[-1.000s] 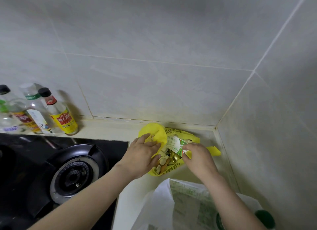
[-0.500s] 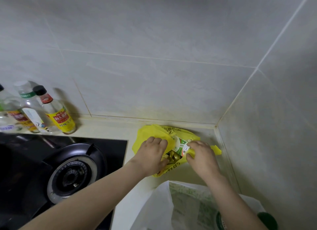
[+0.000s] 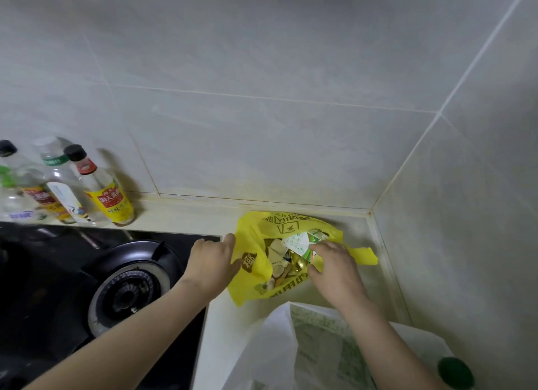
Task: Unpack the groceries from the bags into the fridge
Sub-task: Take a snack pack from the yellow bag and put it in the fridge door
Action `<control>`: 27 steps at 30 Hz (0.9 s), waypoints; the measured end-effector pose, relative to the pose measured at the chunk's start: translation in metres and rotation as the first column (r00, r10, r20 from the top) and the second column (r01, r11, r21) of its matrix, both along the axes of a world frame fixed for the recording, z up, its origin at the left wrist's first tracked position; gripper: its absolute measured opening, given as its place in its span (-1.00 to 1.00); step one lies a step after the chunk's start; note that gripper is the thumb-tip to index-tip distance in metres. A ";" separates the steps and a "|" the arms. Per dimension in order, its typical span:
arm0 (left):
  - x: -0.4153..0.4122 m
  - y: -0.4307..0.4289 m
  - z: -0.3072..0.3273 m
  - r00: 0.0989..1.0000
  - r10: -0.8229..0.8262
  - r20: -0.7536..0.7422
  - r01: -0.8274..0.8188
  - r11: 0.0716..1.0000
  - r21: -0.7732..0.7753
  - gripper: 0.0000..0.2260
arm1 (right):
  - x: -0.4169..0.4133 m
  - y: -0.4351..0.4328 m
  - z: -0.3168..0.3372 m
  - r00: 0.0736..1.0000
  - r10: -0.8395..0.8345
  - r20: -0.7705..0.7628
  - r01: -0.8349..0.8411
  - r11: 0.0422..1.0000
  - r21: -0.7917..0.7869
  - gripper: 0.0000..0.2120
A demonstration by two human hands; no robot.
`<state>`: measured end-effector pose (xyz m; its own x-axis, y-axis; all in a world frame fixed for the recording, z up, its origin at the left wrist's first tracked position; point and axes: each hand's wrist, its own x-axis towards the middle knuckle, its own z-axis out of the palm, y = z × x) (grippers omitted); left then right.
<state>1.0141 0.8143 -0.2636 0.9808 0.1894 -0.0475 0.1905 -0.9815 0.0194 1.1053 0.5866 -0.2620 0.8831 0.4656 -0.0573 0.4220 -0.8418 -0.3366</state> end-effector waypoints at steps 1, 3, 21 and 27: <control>-0.004 0.007 -0.006 0.999 -0.013 0.035 0.013 1.000 0.005 -0.63 | -0.002 0.002 0.000 1.000 0.009 -0.003 -0.009 1.000 -0.003 -0.60; -0.012 0.014 -0.014 0.995 -0.015 0.099 0.020 0.999 -0.045 -0.67 | -0.005 0.006 0.000 1.000 0.021 -0.009 -0.021 1.000 -0.007 -0.60; -0.004 -0.020 -0.038 0.962 -0.081 -0.259 0.079 0.997 -0.020 -0.56 | -0.017 0.012 0.000 0.995 0.089 0.036 -0.087 0.996 -0.034 -0.71; -0.015 0.001 -0.016 0.999 -0.018 0.037 0.025 0.982 -0.185 -0.71 | -0.016 0.014 -0.005 0.995 0.094 0.036 -0.092 0.995 -0.043 -0.70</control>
